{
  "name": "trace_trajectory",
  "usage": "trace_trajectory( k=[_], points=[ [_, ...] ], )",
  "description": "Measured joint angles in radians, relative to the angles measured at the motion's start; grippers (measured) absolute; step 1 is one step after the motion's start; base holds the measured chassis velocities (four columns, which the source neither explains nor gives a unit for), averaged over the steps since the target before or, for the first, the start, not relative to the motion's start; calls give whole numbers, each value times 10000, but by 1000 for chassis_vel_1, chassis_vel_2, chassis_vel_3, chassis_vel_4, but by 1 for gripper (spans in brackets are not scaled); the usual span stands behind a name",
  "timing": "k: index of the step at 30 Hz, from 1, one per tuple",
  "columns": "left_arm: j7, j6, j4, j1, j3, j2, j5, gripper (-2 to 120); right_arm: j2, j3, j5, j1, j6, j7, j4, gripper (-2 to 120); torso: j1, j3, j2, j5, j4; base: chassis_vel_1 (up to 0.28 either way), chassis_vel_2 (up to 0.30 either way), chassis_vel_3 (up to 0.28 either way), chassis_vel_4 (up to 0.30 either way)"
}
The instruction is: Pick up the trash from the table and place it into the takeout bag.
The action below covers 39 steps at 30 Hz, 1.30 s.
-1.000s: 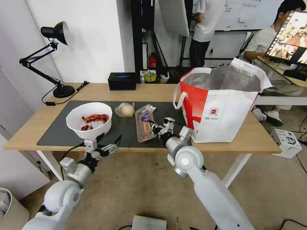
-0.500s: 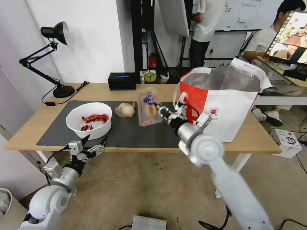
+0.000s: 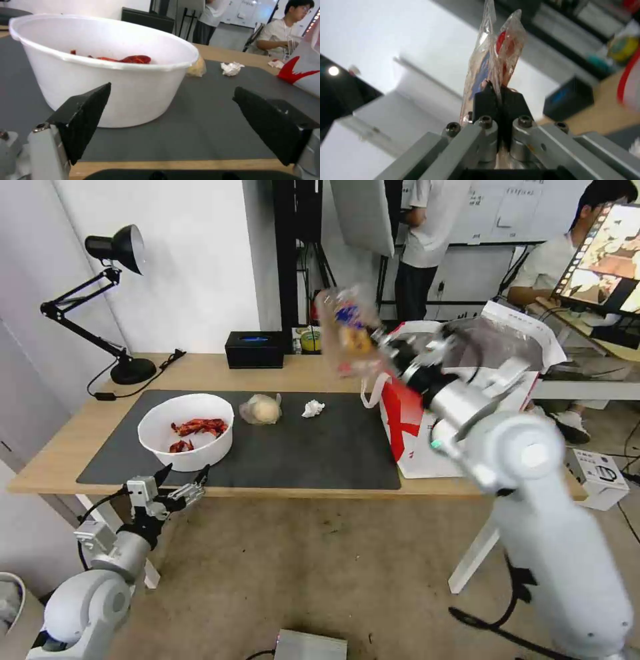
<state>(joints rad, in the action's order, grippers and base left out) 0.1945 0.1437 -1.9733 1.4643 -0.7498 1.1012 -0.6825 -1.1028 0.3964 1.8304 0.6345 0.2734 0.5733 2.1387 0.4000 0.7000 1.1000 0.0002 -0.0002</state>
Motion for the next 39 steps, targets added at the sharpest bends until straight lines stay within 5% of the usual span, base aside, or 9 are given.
trace_trajectory(
  k=[21, 39],
  points=[
    [364, 49, -733, 1249, -1611, 479, -348, 100, 1532, 1932, 735, -167, -321, 171, -1183, 0, 0, 0, 0, -1, 2, 0, 0, 0, 0],
    [980, -58, -1492, 2256, -2083, 1414, 522, 100, 1762, 2629, 681, 981, -277, 199, -1882, 0, 0, 0, 0, 0, 1, 0, 0, 0, 0]
  ],
)
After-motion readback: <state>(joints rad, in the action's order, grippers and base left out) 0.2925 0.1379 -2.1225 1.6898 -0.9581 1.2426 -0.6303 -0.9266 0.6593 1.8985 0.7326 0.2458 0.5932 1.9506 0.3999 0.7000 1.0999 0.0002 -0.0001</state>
